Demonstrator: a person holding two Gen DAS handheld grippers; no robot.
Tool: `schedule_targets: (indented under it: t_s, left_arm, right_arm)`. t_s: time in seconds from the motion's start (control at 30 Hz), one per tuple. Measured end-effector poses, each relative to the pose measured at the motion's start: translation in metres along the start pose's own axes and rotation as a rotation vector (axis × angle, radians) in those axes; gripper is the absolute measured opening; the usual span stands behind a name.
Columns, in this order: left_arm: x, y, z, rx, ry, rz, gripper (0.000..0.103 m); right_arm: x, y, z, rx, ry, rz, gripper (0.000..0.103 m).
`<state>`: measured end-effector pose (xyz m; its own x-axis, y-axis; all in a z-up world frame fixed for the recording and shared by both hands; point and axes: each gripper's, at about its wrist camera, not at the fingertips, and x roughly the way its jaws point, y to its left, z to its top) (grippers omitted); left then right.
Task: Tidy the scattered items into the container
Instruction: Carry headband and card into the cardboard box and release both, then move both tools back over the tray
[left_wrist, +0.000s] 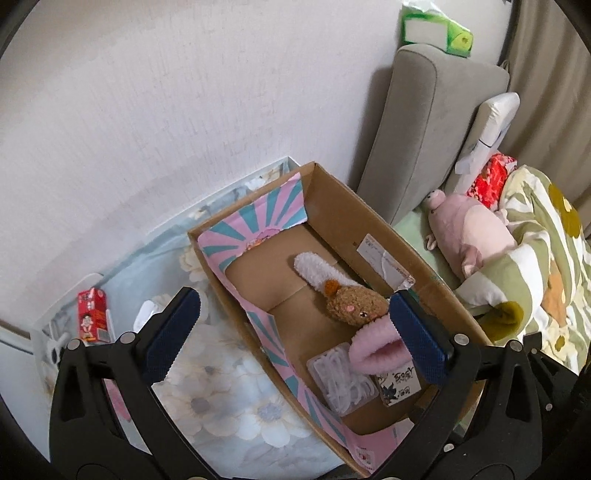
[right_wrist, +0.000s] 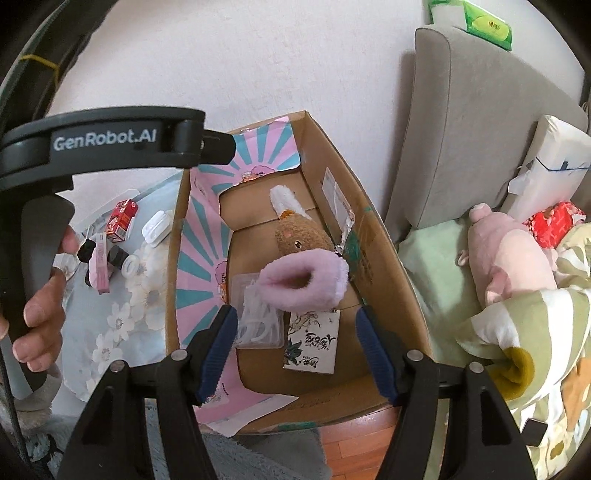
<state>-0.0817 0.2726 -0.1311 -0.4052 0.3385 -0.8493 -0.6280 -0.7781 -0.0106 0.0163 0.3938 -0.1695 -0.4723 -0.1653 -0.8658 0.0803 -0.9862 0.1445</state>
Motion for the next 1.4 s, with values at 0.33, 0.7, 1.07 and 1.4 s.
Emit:
schedule_targets:
  t_s: [0.33, 0.7, 1.07, 1.4]
  left_arm:
    - [-0.036, 0.023, -0.013, -0.078, -0.113, -0.029, 0.102]
    - [-0.059, 0.062, -0.032, -0.079, -0.142, 0.19, 0.102]
    - [-0.104, 0.145, -0.063, -0.241, -0.175, 0.244, 0.102]
    - [-0.134, 0.25, -0.132, -0.486, -0.126, 0.355, 0.102]
  right_arm:
    - [-0.008, 0.007, -0.006, -0.01, -0.022, -0.011, 0.063]
    - [-0.011, 0.024, -0.002, -0.055, -0.03, 0.004, 0.063]
    - [0.007, 0.084, 0.029, -0.218, -0.029, 0.077, 0.063]
    - [0.023, 0.139, 0.048, -0.365, -0.014, 0.148, 0.063]
